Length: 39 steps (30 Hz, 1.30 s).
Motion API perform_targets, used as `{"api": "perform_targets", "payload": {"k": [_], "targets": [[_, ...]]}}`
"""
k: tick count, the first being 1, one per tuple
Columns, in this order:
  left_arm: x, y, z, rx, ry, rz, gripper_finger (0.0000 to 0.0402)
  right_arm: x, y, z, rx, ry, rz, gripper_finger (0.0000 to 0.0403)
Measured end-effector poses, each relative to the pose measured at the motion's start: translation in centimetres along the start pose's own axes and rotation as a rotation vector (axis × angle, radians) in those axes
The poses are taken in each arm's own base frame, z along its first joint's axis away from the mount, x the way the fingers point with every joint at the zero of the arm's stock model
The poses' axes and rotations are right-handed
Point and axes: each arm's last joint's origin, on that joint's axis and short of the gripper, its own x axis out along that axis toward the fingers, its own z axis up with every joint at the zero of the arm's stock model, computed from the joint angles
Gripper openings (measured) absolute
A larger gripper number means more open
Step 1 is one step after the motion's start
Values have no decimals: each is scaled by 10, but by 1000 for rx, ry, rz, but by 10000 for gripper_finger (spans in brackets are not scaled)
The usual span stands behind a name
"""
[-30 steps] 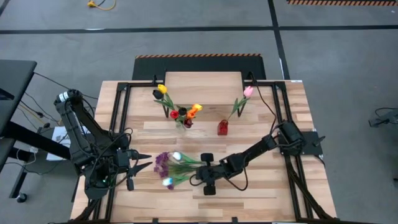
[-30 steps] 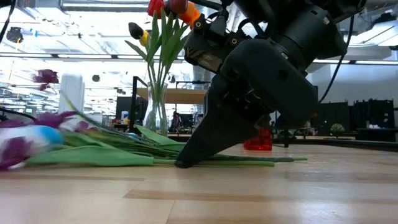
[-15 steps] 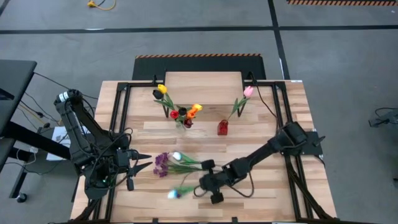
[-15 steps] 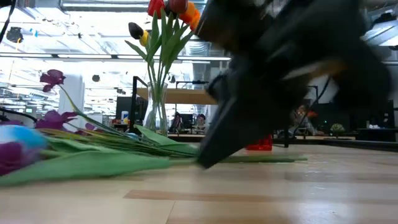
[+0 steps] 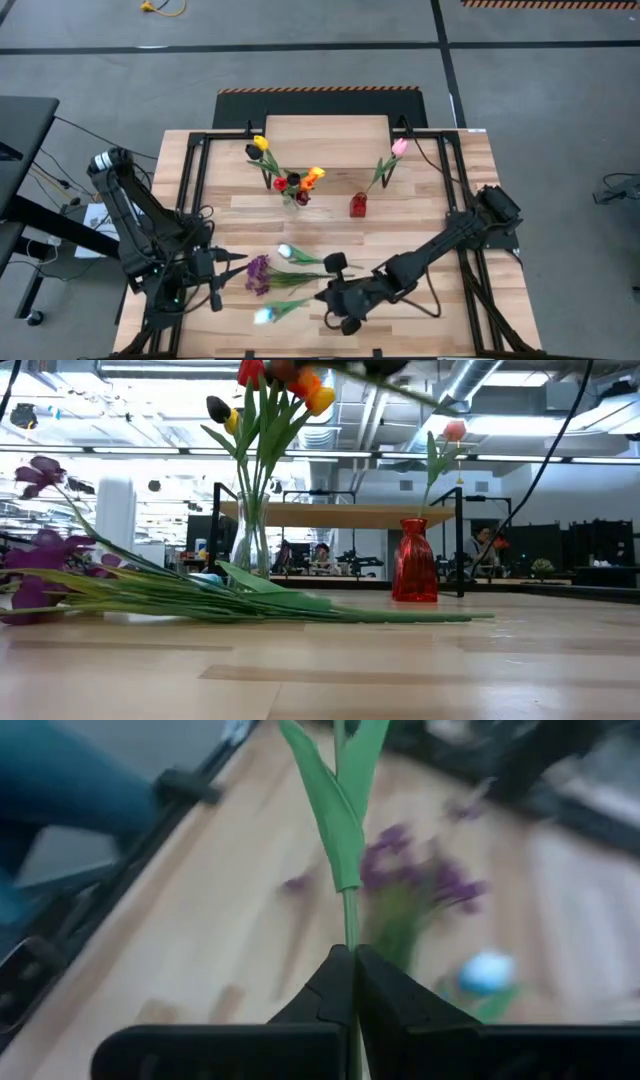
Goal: Pick and place flowers into a vace then onto a shelf
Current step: Put the bottom blue tulip into the red vase
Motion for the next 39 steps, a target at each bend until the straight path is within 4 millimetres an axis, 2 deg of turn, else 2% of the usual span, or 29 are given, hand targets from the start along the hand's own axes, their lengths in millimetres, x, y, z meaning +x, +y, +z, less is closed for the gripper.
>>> {"api": "perform_targets", "payload": {"k": [4, 10, 15, 18, 21, 24, 29, 34, 37, 39], "targets": [[3, -3, -3, 15, 3, 11, 96, -17, -4, 13, -22, -65, -148, 0], [5, -2, -2, -13, -53, 69, 96, -29, -9, 36, -40, -240, -290, 0], [5, -1, 0, -21, -106, 114, 96, -40, -15, 58, -40, -452, -364, 0], [4, -1, 0, -22, -119, 126, 96, -48, -16, 64, -9, -662, -352, 0], [4, -1, 0, -22, -119, 126, 96, -52, -23, 58, 4, -924, -273, 0], [4, -1, 0, -31, -120, 125, 96, -51, -38, 43, 32, -1072, -212, 0], [5, -3, 2, -48, -171, 160, 96, -37, -62, 23, 111, -1108, -121, 0], [13, -9, 4, 48, -188, 208, 96, -16, -62, 12, 152, -1163, -119, 0], [23, -11, 14, 53, -135, 153, 95, -14, -67, 10, 187, -1170, -144, 0], [30, -16, 28, 46, -123, 45, 88, -12, -72, 10, 207, -1147, -166, 0]]}}
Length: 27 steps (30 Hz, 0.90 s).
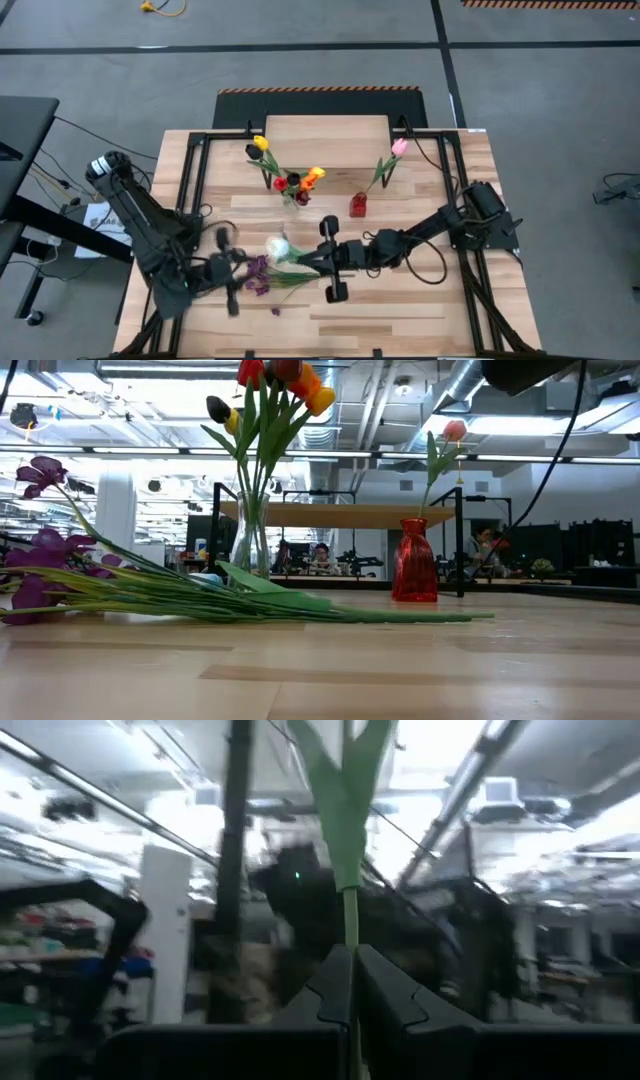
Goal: Pick and place flowers into a vace then onto a shelf
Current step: Put the bottom blue tulip into the red vase
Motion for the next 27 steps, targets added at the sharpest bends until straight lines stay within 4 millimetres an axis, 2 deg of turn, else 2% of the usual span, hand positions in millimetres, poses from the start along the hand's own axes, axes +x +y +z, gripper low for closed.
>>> {"api": "perform_targets", "payload": {"k": [3, 5, 10, 14, 17, 21, 27], "targets": [[6, -10, 24, 35, -83, -290, 67, 0, -3, -2, -12, 20, -34, 0], [6, -9, 37, 54, -151, -406, 48, 0, -2, -2, -11, 20, -32, 0], [2, 17, 50, 79, -135, -358, 6, -2, 8, 0, -48, 23, -13, 0], [12, 30, 49, 103, -111, -307, 6, -3, 13, 1, -90, 37, -59, 0], [22, 33, 43, 126, -187, -286, 8, -3, 13, 0, -95, 38, -64, 0], [33, 37, 26, 153, -281, -366, 5, -3, 13, 1, -97, 39, -65, 0], [33, 64, 11, 56, -386, -525, 0, -3, 15, 1, -99, 39, -61, 0]]}}
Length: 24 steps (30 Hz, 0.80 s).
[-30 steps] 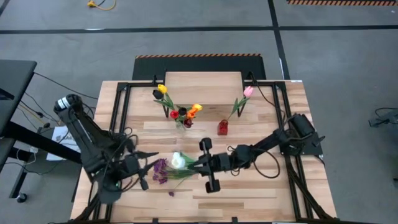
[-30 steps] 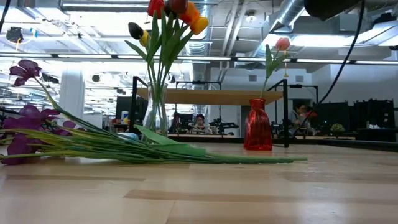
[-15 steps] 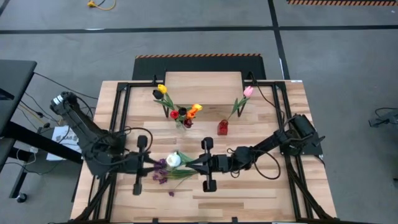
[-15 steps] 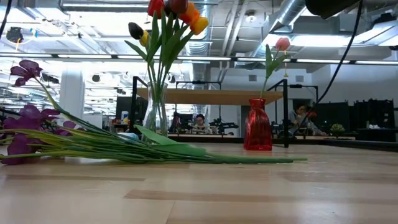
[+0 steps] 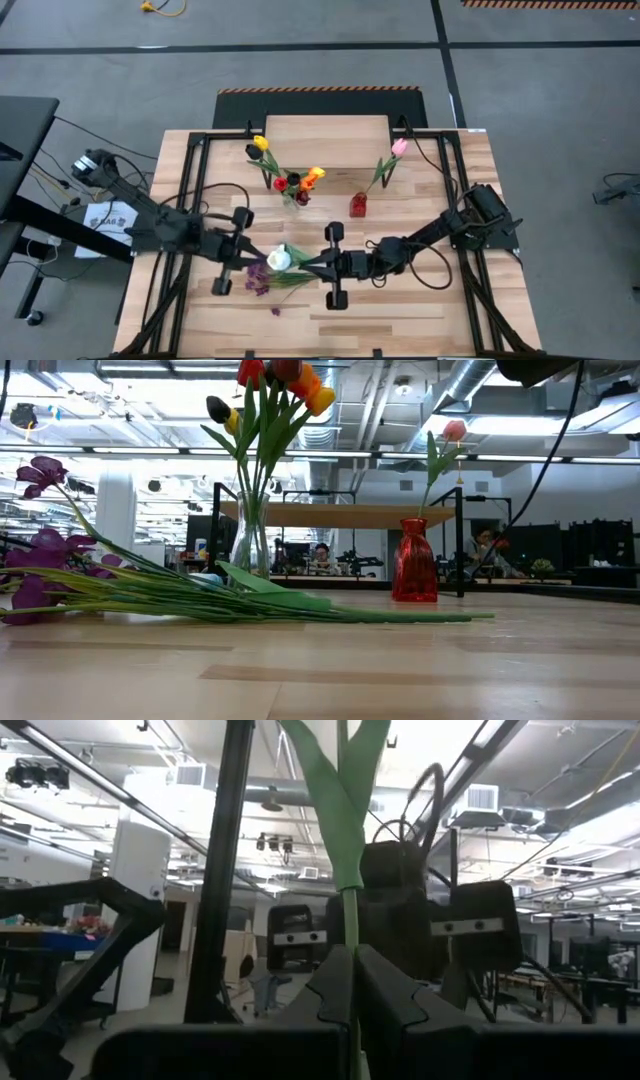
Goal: Pick and place flowers into a vace then onto a shelf
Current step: Put the bottom blue tulip into the red vase
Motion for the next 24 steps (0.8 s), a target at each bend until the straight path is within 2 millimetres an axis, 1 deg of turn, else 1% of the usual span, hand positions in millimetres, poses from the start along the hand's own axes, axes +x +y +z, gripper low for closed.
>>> {"api": "perform_targets", "payload": {"k": [3, 5, 8, 11, 14, 20, 24], "targets": [[-7, 7, -8, -38, -62, -51, 0, 0, -1, -1, -3, 12, 0, 0], [-10, 11, -15, -69, -75, -38, 0, 0, -1, -2, -5, 19, 0, 0], [-9, 17, -25, -93, -48, -8, 1, 1, -3, -3, -8, 23, -3, 0], [-6, 19, -28, -115, -38, -17, 12, 2, -5, -4, -9, 24, -8, 0], [-3, 19, -30, -117, -45, -34, 37, 2, -6, -5, 1, 32, -8, 0], [2, 19, -33, -114, -55, 11, 108, 3, -9, -8, 3, 58, -11, 0], [4, 18, -33, -115, -71, 24, 146, 3, -12, -13, 13, 100, -16, 0]]}}
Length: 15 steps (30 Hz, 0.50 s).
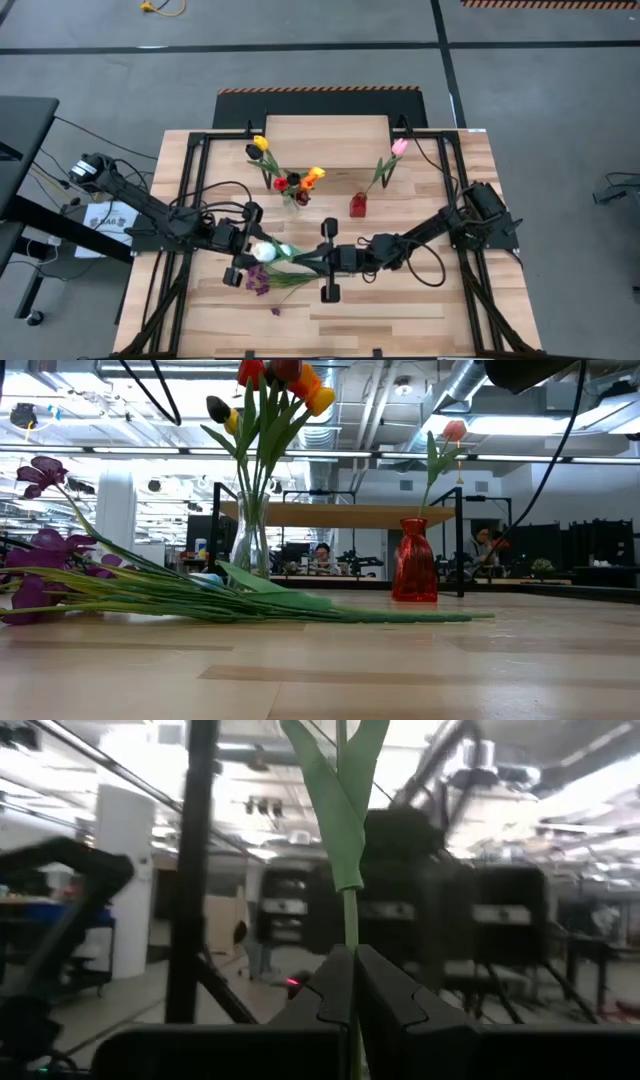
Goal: Pick and place flowers into a vace then onto a shelf
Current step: Put the bottom blue tulip into the red vase
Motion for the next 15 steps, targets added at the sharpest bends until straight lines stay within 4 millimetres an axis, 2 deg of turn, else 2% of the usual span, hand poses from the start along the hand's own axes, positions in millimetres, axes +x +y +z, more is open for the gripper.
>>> {"api": "perform_targets", "payload": {"k": [6, 15], "targets": [[0, 0, 1, 11, -8, 0, 176, 2, -8, -7, -14, 71, -75, 0], [0, 0, 0, 40, -3, 15, 180, 3, -12, -12, -11, 104, -80, 0]]}}
